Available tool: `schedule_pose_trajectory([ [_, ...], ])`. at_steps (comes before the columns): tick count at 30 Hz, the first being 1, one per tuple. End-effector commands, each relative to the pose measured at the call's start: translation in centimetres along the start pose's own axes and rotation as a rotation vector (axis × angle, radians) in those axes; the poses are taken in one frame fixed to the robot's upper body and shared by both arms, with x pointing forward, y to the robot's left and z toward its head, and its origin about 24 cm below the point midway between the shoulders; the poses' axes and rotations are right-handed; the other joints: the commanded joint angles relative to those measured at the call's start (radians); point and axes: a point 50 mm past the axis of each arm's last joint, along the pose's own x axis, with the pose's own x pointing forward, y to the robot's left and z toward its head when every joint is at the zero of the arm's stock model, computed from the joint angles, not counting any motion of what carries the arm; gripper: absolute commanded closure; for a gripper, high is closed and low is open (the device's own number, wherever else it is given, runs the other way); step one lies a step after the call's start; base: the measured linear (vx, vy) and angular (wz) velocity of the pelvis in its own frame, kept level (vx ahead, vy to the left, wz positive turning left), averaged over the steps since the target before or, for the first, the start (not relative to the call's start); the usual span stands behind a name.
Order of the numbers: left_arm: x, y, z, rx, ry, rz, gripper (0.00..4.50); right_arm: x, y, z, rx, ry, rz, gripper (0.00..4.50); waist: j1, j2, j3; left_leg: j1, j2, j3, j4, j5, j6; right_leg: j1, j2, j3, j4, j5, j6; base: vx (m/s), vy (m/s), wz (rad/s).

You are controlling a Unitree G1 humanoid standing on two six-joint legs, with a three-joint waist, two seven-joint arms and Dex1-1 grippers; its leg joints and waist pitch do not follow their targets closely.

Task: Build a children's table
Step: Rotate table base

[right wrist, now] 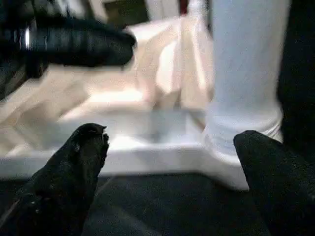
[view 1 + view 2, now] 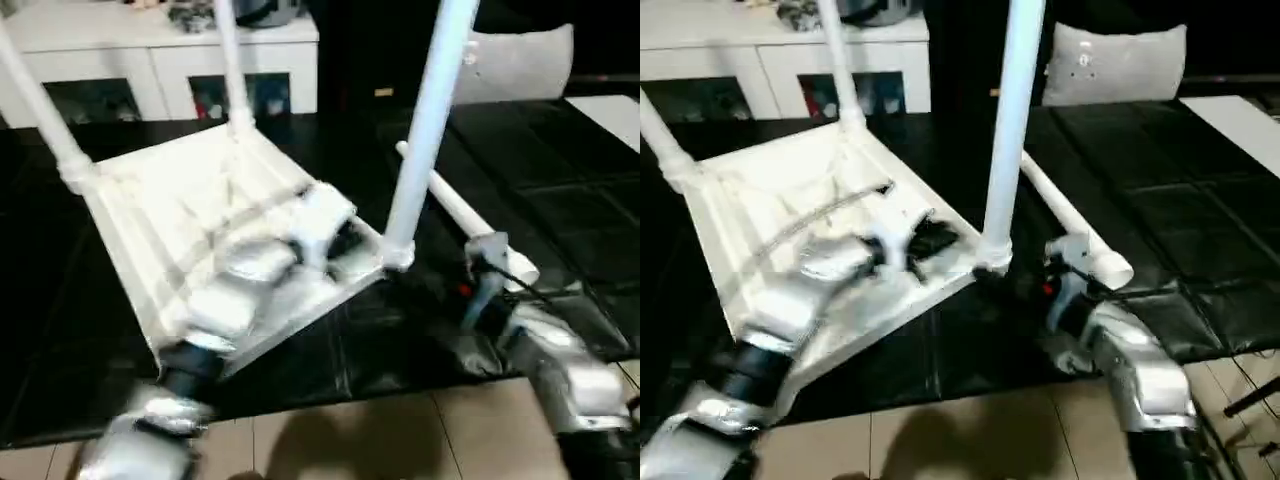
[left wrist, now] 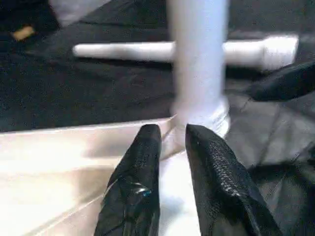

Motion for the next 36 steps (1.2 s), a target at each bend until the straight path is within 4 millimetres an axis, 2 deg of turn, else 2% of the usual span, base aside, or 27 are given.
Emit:
schedule_pose_trajectory([
  [1,-1.4,1.2,-0.7,0.004,0.055,0.051,3.49,0.3,0.6,-0.5,-0.004,0.059,0.043,0.07,0.004,-0.010,-0.059,0.004,0.050,-0.021,-0.073,-0.262,0.045,0.052,-0.068,0.050,-0.086,-0.454,-0.100,0.000,0.000,0.00],
  [2,-2.8,2.5,-1.4,0.030,0.096,0.084,3.76,0.6,0.9,-0.8,0.001,0.085,0.061,0.00,0.003,-0.014,-0.058,0.006,0.049,-0.021,-0.073,-0.265,0.043,0.049,-0.068,0.049,-0.088,-0.475,-0.092,0.000,0.000,0.00],
  [3,-2.8,2.5,-1.4,0.030,0.096,0.084,3.76,0.6,0.9,-0.8,0.001,0.085,0.061,0.00,0.000,-0.009,-0.059,0.004,0.048,-0.022,-0.074,-0.267,0.040,0.047,-0.066,0.049,-0.089,-0.479,-0.087,0.000,0.000,0.00],
  [4,-3.8,3.3,-2.0,0.063,0.128,0.097,3.83,0.7,1.0,-1.0,0.004,0.100,0.065,0.00,0.001,-0.008,-0.059,0.009,0.049,-0.021,-0.073,-0.271,0.036,0.043,-0.065,0.049,-0.091,-0.478,-0.086,0.000,0.000,0.00],
  [5,-4.7,3.9,-2.6,0.091,0.165,0.109,3.86,0.9,1.1,-1.1,0.004,0.116,0.067,0.00,0.002,-0.007,-0.058,0.008,0.049,-0.025,-0.076,-0.277,0.032,0.044,-0.065,0.049,-0.089,-0.477,-0.085,0.000,0.000,0.00],
  [6,-5.6,4.5,-3.2,0.108,0.203,0.120,4.10,1.0,1.1,-1.3,0.001,0.127,0.066,0.00,0.002,-0.003,-0.060,0.012,0.052,-0.025,-0.077,-0.286,0.024,0.041,-0.064,0.050,-0.085,-0.463,-0.086,0.000,0.000,0.00],
  [7,-6.5,5.1,-3.8,0.123,0.245,0.134,4.18,1.2,1.1,-1.3,0.001,0.135,0.063,0.00,-0.001,-0.003,-0.059,0.011,0.052,-0.024,-0.078,-0.290,0.022,0.041,-0.062,0.052,-0.084,-0.451,-0.088,0.000,0.000,0.00],
  [8,-7.3,5.6,-4.2,0.139,0.279,0.150,4.21,1.3,1.0,-1.4,0.004,0.141,0.058,0.00,0.004,-0.022,-0.060,0.008,0.053,-0.027,-0.079,-0.279,0.021,0.044,-0.067,0.052,-0.074,-0.445,-0.096,0.000,0.000,0.00],
  [9,-8.1,6.1,-4.6,0.156,0.319,0.176,4.26,1.5,1.0,-1.4,0.007,0.146,0.053,0.00,0.004,-0.012,-0.060,0.014,0.055,-0.025,-0.080,-0.280,0.015,0.038,-0.067,0.056,-0.075,-0.436,-0.104,0.000,0.000,0.00],
  [10,-9.2,7.0,-5.0,0.173,0.373,0.220,4.38,1.7,0.8,-1.5,0.009,0.159,0.045,0.00,0.002,-0.011,-0.058,0.013,0.056,-0.025,-0.081,-0.284,0.011,0.038,-0.066,0.056,-0.075,-0.427,-0.108,0.000,0.000,0.00],
  [11,-11.1,8.3,-5.8,0.192,0.470,0.302,4.38,2.1,0.7,-1.8,0.010,0.187,0.037,0.00,-0.001,-0.020,-0.058,0.013,0.057,-0.024,-0.082,-0.286,0.002,0.038,-0.064,0.057,-0.072,-0.403,-0.116,0.000,0.000,0.00],
  [13,-11.6,8.7,-6.0,0.193,0.499,0.325,4.46,2.2,0.7,-1.8,0.009,0.197,0.036,0.00,0.001,-0.013,-0.058,0.017,0.054,-0.024,-0.083,-0.293,-0.006,0.037,-0.064,0.059,-0.066,-0.387,-0.125,0.000,0.000,0.00],
  [15,-12.7,9.5,-6.8,0.206,0.572,0.370,4.46,2.5,0.8,-2.0,0.004,0.213,0.039,0.00,0.005,-0.014,-0.056,0.021,0.055,-0.023,-0.083,-0.309,-0.016,0.036,-0.065,0.062,-0.067,-0.370,-0.135,0.000,0.000,0.00],
  [17,-13.6,9.7,-7.3,0.217,0.634,0.377,4.46,2.7,0.9,-2.0,0.002,0.218,0.040,0.00,0.007,-0.014,-0.057,0.019,0.055,-0.024,-0.085,-0.309,-0.018,0.039,-0.068,0.063,-0.066,-0.367,-0.135,0.000,0.000,0.00],
  [25,-13.6,8.6,-8.5,0.174,0.713,0.326,4.46,3.0,0.9,-2.5,0.000,0.254,0.037,0.00,0.010,-0.015,-0.057,0.018,0.055,-0.024,-0.084,-0.307,-0.022,0.041,-0.071,0.066,-0.066,-0.373,-0.146,0.000,0.000,0.00],
  [28,-13.7,7.9,-9.1,0.175,0.767,0.250,4.46,3.2,0.9,-2.6,-0.007,0.257,0.039,0.00,0.009,-0.013,-0.057,0.017,0.055,-0.025,-0.084,-0.301,-0.019,0.042,-0.071,0.066,-0.064,-0.358,-0.149,0.000,0.000,0.00],
  [29,-13.5,6.9,-9.4,0.169,0.774,0.154,4.46,3.7,0.8,-2.5,-0.032,0.257,0.031,0.00,0.007,-0.008,-0.059,0.017,0.055,-0.025,-0.083,-0.301,-0.022,0.042,-0.071,0.066,-0.064,-0.349,-0.155,0.000,0.000,0.00],
  [31,-13.3,6.1,-9.5,0.163,0.764,0.091,4.46,4.0,0.7,-2.4,-0.046,0.259,0.027,0.00,0.004,-0.009,-0.058,0.016,0.056,-0.025,-0.084,-0.307,-0.028,0.041,-0.070,0.066,-0.062,-0.340,-0.168,0.000,0.000,0.00],
  [32,-12.9,5.4,-9.4,0.153,0.734,0.023,4.46,4.5,0.7,-2.3,-0.050,0.256,0.027,0.00,0.001,0.001,-0.057,0.018,0.055,-0.026,-0.083,-0.326,-0.034,0.040,-0.071,0.066,-0.063,-0.337,-0.177,0.000,0.000,0.00],
  [33,-12.5,4.7,-9.4,0.151,0.698,-0.039,4.46,4.9,0.6,-2.3,-0.047,0.257,0.025,0.00,0.002,-0.004,-0.057,0.020,0.053,-0.025,-0.083,-0.337,-0.034,0.040,-0.071,0.065,-0.065,-0.341,-0.183,0.000,0.000,0.00],
  [35,-11.6,3.3,-9.5,0.155,0.635,-0.170,4.46,5.6,0.4,-2.4,-0.055,0.264,0.019,0.00,0.000,-0.004,-0.056,0.018,0.053,-0.025,-0.082,-0.344,-0.032,0.041,-0.072,0.066,-0.064,-0.352,-0.185,0.000,0.000,0.00],
  [36,-11.2,2.8,-9.9,0.139,0.612,-0.212,4.46,5.9,0.2,-2.3,-0.064,0.263,-0.002,0.00,0.001,-0.010,-0.056,0.021,0.053,-0.022,-0.082,-0.343,-0.033,0.039,-0.070,0.066,-0.066,-0.358,-0.183,0.000,0.000,0.00],
])
